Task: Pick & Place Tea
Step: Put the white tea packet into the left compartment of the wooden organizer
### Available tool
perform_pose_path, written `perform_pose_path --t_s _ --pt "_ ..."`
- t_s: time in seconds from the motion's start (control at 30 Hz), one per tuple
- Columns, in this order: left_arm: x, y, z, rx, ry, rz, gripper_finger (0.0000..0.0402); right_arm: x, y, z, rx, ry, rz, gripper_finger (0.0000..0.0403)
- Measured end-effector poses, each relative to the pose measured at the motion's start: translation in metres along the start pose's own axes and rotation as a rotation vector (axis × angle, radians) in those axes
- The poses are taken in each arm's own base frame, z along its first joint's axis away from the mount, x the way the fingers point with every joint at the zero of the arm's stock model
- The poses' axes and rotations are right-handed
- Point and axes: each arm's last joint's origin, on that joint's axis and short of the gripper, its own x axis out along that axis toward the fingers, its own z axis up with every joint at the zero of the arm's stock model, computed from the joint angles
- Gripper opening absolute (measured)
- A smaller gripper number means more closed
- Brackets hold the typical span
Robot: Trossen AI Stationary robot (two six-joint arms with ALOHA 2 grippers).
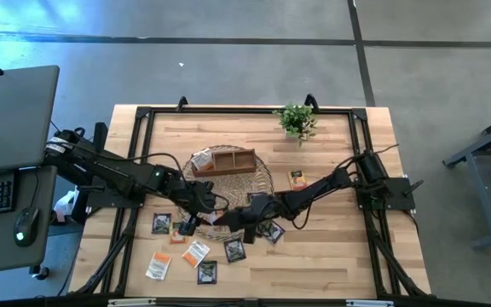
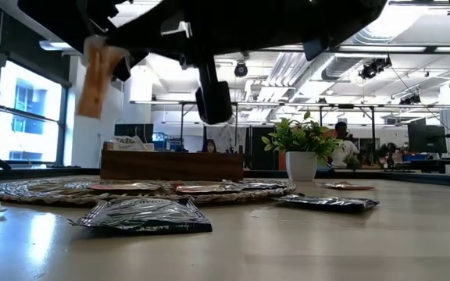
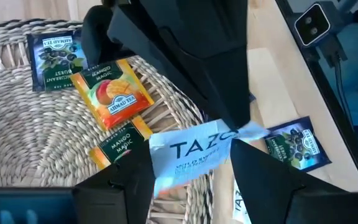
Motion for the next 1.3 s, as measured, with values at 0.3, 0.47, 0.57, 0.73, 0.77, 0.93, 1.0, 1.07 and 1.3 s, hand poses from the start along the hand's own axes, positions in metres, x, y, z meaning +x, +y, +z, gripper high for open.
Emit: perform_pose_path --t_s 0.3,0.47,0.57,0.73,0.77,0.93,1.0,1.07,1.3 --pt "0.000 0.000 -0.002 0.001 0.019 -0.019 0.0133 0.000 0.001 0.007 -0.013 -0.006 0.025 0.0001" --pt "0.000 -0.001 -0.002 0.001 0.021 -0.025 0.0084 0.000 0.005 0.003 -0.016 0.030 0.062 0.0001" --pt "0.000 -0.001 -0.002 0.002 0.020 -0.021 0.0047 -0.001 0.007 0.003 -0.018 0.035 0.089 0.0002" --pt "0.000 0.000 -0.003 0.004 0.031 -0.018 0.0005 -0.001 0.008 0.004 0.085 0.032 0.096 0.0014" --pt "0.000 0.000 -0.003 0.002 0.033 -0.017 0.0007 -0.001 0.008 0.004 0.123 0.038 0.096 0.0017" --pt "0.000 0.001 -0.005 -0.003 0.054 0.012 0.0012 -0.001 0.008 0.003 0.188 0.088 0.095 0.0038" --pt "0.000 0.003 -0.005 -0.007 0.052 0.039 0.0007 -0.001 0.008 0.002 0.198 0.143 0.100 0.0049" --pt "-0.001 0.007 -0.006 -0.017 0.060 0.085 0.0003 -0.002 0.008 -0.001 0.231 0.249 0.105 0.0059" --pt "-0.023 0.034 -0.010 -0.148 0.035 0.482 0.0003 -0.009 0.007 -0.026 0.498 0.687 0.033 0.0063"
